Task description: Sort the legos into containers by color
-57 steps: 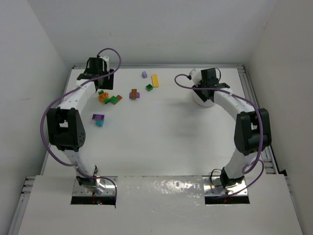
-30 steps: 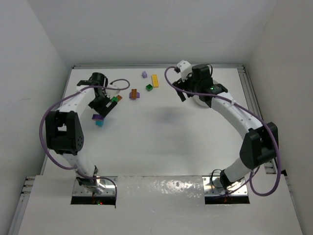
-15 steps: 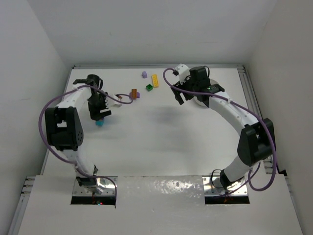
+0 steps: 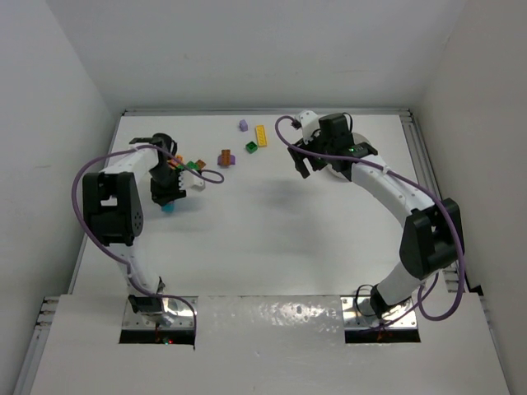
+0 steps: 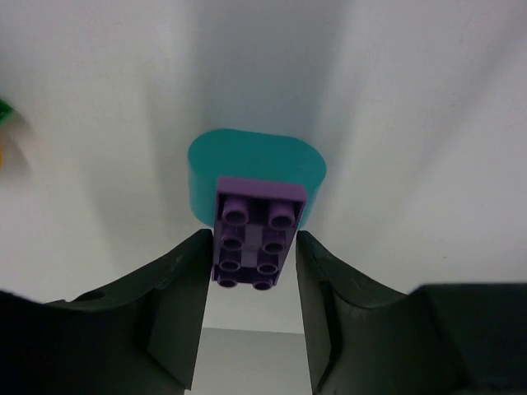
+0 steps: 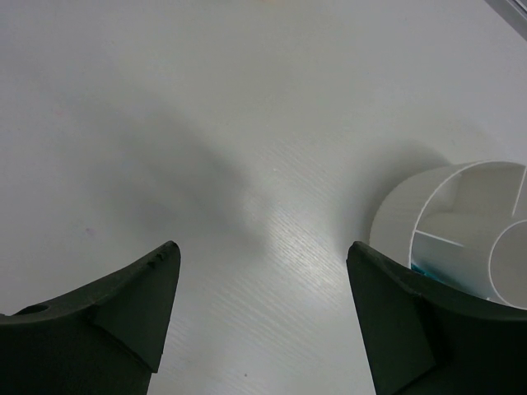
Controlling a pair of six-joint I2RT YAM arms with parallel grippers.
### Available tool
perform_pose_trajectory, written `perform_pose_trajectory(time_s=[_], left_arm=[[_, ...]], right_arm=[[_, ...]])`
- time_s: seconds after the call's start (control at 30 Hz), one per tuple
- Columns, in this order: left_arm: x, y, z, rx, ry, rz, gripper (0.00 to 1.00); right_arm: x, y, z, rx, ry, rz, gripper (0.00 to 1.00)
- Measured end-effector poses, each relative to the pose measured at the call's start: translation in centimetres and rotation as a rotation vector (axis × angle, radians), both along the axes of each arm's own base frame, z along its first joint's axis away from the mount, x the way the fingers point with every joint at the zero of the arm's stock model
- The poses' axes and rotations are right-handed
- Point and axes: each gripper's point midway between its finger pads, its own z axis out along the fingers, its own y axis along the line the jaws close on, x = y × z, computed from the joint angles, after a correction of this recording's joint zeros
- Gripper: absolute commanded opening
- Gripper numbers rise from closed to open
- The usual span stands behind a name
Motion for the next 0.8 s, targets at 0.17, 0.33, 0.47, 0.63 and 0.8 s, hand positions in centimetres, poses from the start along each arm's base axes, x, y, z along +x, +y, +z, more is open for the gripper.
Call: perform_pose_trajectory(time_s=[0.17, 0.33, 0.47, 0.63, 0.8], left_arm=[[-0.7, 0.1, -1.0, 0.007, 0.038, 0.001, 0.41], [-0.8, 0.1, -0.9, 0.008, 0.026, 0.044, 0.00], [-0.4, -0.6, -0.5, -0.030, 0.019, 0.135, 0.00], [6.0, -3.6, 4.2, -0.222, -0.121, 0.377, 0.00], [14.9, -8.4, 13.5, -0.567, -0.365, 0.613, 0.00]], right_arm=[[0.0, -0.1, 0.0, 0.000, 0.000, -0.009, 0.80], [0.0, -0.1, 0.0, 0.004, 0.003, -0.018, 0.80], [0.1, -0.1, 0.1, 0.020, 0.011, -0.038, 0.79], [0.6, 0.8, 1.3, 0.096, 0.010, -0.073, 0.76], [1.5, 4.4, 3.6, 0.226, -0.063, 0.006, 0.73]])
